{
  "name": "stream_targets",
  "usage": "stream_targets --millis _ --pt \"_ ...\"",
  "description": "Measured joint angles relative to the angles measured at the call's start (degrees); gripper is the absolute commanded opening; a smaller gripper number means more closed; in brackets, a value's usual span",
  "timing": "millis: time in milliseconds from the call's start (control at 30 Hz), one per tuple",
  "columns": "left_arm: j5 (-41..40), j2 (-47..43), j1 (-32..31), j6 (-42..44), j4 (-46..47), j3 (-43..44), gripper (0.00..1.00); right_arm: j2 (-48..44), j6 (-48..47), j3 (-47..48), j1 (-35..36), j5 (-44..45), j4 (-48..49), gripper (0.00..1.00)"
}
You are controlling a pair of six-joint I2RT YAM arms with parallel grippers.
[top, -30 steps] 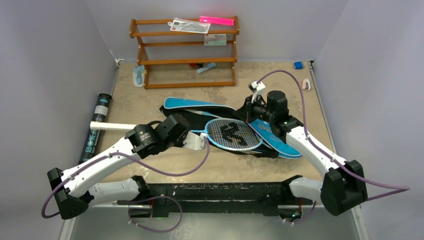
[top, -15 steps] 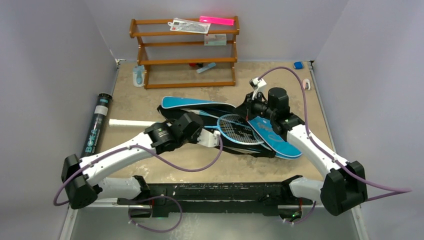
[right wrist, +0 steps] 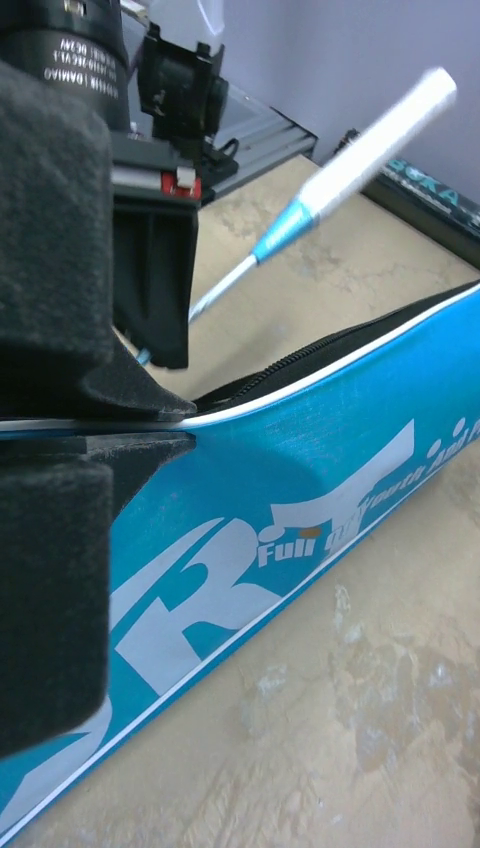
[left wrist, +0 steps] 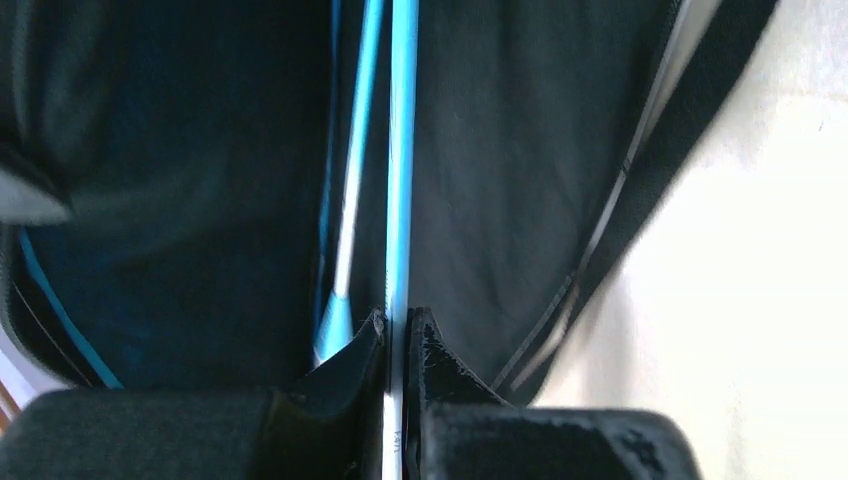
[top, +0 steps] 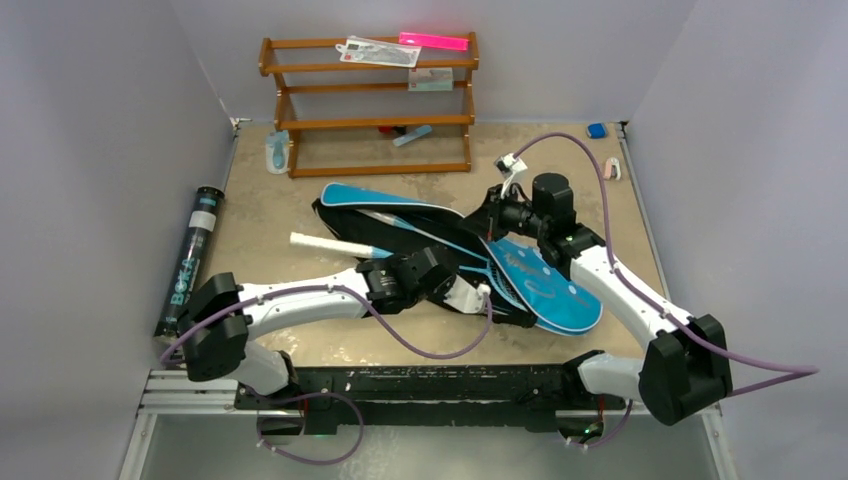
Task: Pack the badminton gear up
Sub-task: Place the racket in the racket bag.
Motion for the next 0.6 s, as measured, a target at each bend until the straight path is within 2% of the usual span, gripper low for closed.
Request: stream_targets --millis 167,300,467,600 --pt "4.98 1.86 0.24 5.46 8.96 -1.20 0.00 0.35 -0.02 0.31 0.37 -4.04 -0.15 0.00" --pt "11.96 1.79 3.32 7.26 15.41 -2.56 0.00 0.04 -0.22 1.25 0.26 -6.10 -0.92 0.00" --pt "16.85 1.84 6.27 7.19 19.32 -2.56 0.00 -0.52 -0.24 2.43 0.28 -7.37 -0.96 0.00" --pt "17.22 2.97 6.29 6.23 20.87 -2.43 0.00 -0.48 -0.04 3.21 -0.04 -6.93 -1.64 0.00"
